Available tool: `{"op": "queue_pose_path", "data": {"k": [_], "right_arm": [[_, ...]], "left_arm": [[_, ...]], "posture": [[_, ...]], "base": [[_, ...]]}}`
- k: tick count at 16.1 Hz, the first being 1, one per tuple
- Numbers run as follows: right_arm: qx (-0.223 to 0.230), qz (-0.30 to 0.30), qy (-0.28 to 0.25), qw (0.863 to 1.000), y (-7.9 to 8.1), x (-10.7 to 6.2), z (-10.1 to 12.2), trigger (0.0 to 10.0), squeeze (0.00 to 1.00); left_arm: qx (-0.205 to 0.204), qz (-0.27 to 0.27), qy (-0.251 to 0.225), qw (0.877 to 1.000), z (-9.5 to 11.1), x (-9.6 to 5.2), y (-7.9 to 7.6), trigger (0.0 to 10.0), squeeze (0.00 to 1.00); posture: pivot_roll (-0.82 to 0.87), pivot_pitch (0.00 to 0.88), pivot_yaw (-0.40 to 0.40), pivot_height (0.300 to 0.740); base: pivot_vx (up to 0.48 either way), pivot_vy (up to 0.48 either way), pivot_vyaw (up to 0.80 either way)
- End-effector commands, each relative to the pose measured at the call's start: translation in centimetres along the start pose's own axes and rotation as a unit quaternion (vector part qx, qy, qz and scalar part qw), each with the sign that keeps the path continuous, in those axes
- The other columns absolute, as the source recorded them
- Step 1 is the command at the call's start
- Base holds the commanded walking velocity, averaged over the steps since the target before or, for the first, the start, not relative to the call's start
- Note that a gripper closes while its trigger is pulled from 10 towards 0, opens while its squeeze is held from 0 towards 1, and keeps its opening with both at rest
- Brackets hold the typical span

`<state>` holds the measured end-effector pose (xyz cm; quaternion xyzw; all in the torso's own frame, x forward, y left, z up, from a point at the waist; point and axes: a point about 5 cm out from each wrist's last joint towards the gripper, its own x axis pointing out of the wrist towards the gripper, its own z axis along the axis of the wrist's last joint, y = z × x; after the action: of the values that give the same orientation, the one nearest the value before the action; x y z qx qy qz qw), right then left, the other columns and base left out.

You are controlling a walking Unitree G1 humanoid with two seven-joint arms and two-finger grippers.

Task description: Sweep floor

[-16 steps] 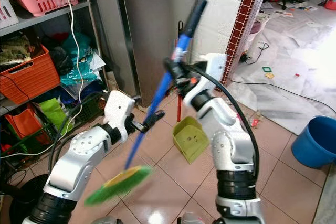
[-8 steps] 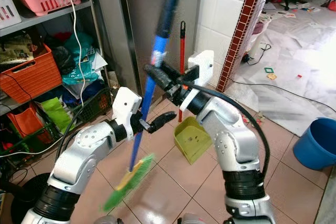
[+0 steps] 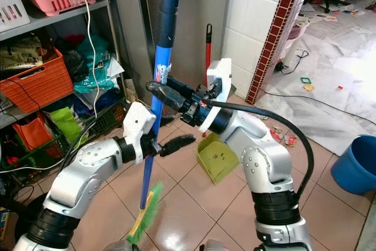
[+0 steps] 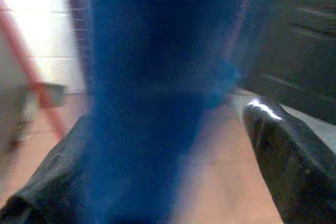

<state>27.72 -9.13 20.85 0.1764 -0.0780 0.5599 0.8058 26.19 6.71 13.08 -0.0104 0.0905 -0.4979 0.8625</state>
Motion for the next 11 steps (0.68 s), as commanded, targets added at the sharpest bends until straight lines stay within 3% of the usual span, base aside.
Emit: {"op": "queue_pose_path", "data": {"k": [1,6,11], "right_arm": [[0.008,0.043,-0.024,0.999,1.0,0.6,0.8,0.0,0.0],[0.005,0.048,-0.016,0.999,1.1,0.8,0.4,0.0,0.0],[0.004,0.058,-0.014,0.998,1.4,1.1,0.2,0.0,0.0]], "left_arm": [[0.005,-0.051,-0.003,0.999,0.7,0.2,-1.1,0.0,0.0],[0.016,-0.059,0.002,0.998,1.1,-0.3,-0.7,0.0,0.0],[0.028,-0.027,-0.003,0.999,1.3,-0.3,0.2,0.0,0.0]], "posture": [[-0.12,0.0,0.021,0.74],[-0.11,0.0,0.02,0.74],[-0.11,0.0,0.022,0.74]], "base": [[0.0,0.0,0.0],[0.0,0.0,0.0],[0.0,0.0,0.0]]}}
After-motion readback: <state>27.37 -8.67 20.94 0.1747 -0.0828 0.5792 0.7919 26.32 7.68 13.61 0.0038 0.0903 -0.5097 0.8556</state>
